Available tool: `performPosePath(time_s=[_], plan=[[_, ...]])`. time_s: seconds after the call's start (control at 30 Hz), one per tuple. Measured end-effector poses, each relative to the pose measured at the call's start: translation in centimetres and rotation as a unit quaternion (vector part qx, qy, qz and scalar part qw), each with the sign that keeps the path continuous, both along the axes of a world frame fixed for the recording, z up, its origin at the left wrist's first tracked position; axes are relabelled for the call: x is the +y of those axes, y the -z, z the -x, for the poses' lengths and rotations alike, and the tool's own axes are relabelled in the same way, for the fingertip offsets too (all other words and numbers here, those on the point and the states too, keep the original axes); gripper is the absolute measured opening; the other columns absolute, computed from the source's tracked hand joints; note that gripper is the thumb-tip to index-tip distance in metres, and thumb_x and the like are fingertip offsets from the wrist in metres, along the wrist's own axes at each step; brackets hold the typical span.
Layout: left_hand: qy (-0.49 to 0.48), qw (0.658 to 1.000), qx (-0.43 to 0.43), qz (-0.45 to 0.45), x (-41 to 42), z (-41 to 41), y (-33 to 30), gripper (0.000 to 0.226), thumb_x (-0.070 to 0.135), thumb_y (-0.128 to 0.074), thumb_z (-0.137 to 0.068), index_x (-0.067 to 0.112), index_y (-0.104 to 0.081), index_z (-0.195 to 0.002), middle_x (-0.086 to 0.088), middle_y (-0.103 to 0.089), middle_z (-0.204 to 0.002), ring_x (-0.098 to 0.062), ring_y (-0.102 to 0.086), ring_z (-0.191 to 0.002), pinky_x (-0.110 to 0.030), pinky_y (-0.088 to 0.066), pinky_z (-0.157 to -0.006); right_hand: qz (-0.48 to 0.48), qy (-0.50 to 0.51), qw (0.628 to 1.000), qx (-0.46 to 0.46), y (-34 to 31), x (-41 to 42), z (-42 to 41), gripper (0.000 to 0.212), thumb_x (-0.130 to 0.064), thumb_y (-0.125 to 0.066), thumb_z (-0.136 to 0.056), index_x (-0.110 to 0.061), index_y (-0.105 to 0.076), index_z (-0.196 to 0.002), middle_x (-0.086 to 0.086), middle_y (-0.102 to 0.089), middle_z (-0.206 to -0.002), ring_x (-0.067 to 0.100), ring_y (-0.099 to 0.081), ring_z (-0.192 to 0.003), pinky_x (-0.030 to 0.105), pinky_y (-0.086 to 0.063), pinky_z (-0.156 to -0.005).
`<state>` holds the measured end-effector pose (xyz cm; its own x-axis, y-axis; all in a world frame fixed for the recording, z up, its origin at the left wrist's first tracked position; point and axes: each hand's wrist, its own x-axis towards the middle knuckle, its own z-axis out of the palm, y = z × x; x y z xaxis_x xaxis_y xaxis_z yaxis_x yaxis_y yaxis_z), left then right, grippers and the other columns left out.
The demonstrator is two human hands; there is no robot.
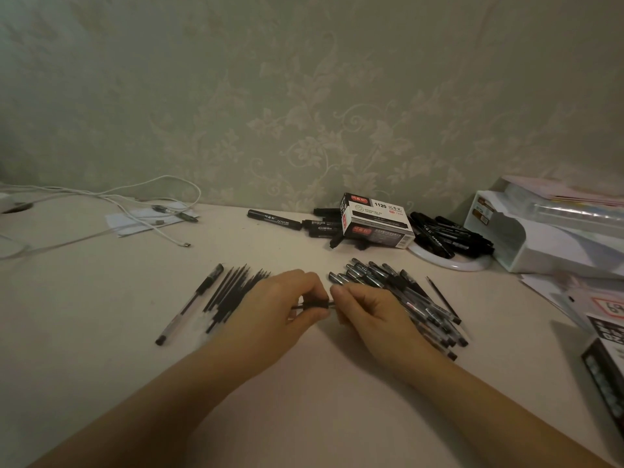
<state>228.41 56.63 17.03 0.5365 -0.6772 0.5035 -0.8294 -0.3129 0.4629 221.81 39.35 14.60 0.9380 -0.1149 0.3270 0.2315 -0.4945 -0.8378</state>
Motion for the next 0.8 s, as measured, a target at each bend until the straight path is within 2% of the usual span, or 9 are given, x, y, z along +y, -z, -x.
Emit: performPosePath(time_s=[0.13,0.23,0.3,0.37,0.47,0.57,0.63,0.7,0.8], plan=[[-0.009,1.0,0.004,0.01,-0.14,0.08,0.17,0.004,0.025,-0.067,-0.087,0.026,-0.064,-0.086,0.015,-0.06,-0.079,-0.002,-0.054,-0.076,-0.007,-0.038,-0.065,-0.028,0.011,1.0,0.002,-0.12,0.06,0.04,0.05,-0.054,-0.042,-0.096,-0.018,-0.064,-0.068,-0.007,-0.057,-0.056,0.0,-0.048,-0.052,0.01,-0.037,-0.054],[-0.023,0.999,0.035,0.03,-0.02,-0.23,0.29,0.003,0.025,-0.065,-0.089,0.023,-0.067,-0.089,0.015,-0.062,-0.079,0.001,-0.056,-0.077,-0.004,-0.039,-0.065,-0.052,0.0,0.999,0.007,-0.18,-0.11,0.02,0.028,-0.052,-0.054,-0.09,-0.027,-0.065,-0.092,-0.005,-0.068,-0.079,0.006,-0.063,-0.07,0.017,-0.048,-0.064],[-0.022,0.998,0.053,0.036,-0.01,-0.34,0.37,0.004,0.025,-0.064,-0.09,0.023,-0.067,-0.089,0.016,-0.063,-0.078,0.003,-0.056,-0.079,-0.003,-0.04,-0.066,-0.038,-0.011,0.999,0.002,-0.04,-0.32,-0.07,0.011,-0.039,-0.06,-0.094,-0.029,-0.063,-0.098,-0.004,-0.069,-0.087,0.017,-0.066,-0.082,0.026,-0.053,-0.074],[-0.013,0.998,0.053,0.033,-0.1,-0.24,0.42,0.004,0.025,-0.065,-0.09,0.023,-0.068,-0.089,0.018,-0.061,-0.077,0.006,-0.056,-0.079,-0.003,-0.039,-0.066,-0.008,-0.016,1.0,0.0,0.11,-0.35,-0.05,0.009,-0.032,-0.057,-0.098,-0.03,-0.062,-0.092,-0.006,-0.067,-0.081,0.013,-0.061,-0.074,0.022,-0.049,-0.067],[-0.007,0.999,0.037,0.021,-0.26,-0.16,0.53,0.003,0.027,-0.065,-0.089,0.024,-0.067,-0.09,0.018,-0.06,-0.078,0.004,-0.056,-0.079,-0.005,-0.039,-0.066,0.008,-0.013,1.0,0.009,0.2,-0.17,-0.05,0.028,-0.037,-0.049,-0.101,-0.026,-0.054,-0.076,-0.01,-0.052,-0.063,0.003,-0.045,-0.059,0.017,-0.039,-0.057],[-0.011,0.999,0.025,0.018,-0.33,-0.16,0.59,0.004,0.029,-0.066,-0.088,0.026,-0.066,-0.089,0.016,-0.061,-0.08,0.0,-0.056,-0.077,-0.007,-0.039,-0.066,0.006,-0.013,1.0,0.002,0.12,0.12,-0.09,0.039,-0.044,-0.044,-0.1,-0.024,-0.049,-0.067,-0.009,-0.045,-0.058,0.004,-0.04,-0.055,0.017,-0.035,-0.054],[-0.015,0.999,0.026,0.025,-0.33,-0.15,0.63,0.004,0.029,-0.065,-0.089,0.025,-0.066,-0.088,0.017,-0.062,-0.079,0.001,-0.056,-0.078,-0.006,-0.038,-0.066,-0.008,-0.016,1.0,-0.005,0.0,0.22,-0.01,0.037,-0.049,-0.043,-0.098,-0.025,-0.053,-0.072,-0.008,-0.054,-0.062,0.003,-0.046,-0.056,0.016,-0.038,-0.055],[-0.013,0.998,0.041,0.034,-0.31,-0.13,0.65,0.006,0.028,-0.063,-0.09,0.024,-0.067,-0.089,0.017,-0.063,-0.079,0.001,-0.057,-0.079,-0.006,-0.04,-0.066,-0.001,-0.022,1.0,-0.004,-0.1,0.16,0.09,0.024,-0.047,-0.047,-0.098,-0.03,-0.058,-0.085,-0.004,-0.064,-0.075,0.003,-0.052,-0.061,0.018,-0.042,-0.058],[-0.008,0.998,0.046,0.036,-0.3,-0.14,0.59,0.005,0.028,-0.064,-0.09,0.024,-0.067,-0.089,0.02,-0.06,-0.076,0.004,-0.057,-0.08,-0.005,-0.04,-0.066,0.011,-0.037,0.999,0.002,0.03,0.01,0.15,0.016,-0.036,-0.049,-0.101,-0.032,-0.058,-0.089,-0.004,-0.062,-0.076,0.007,-0.05,-0.062,0.022,-0.042,-0.059]])
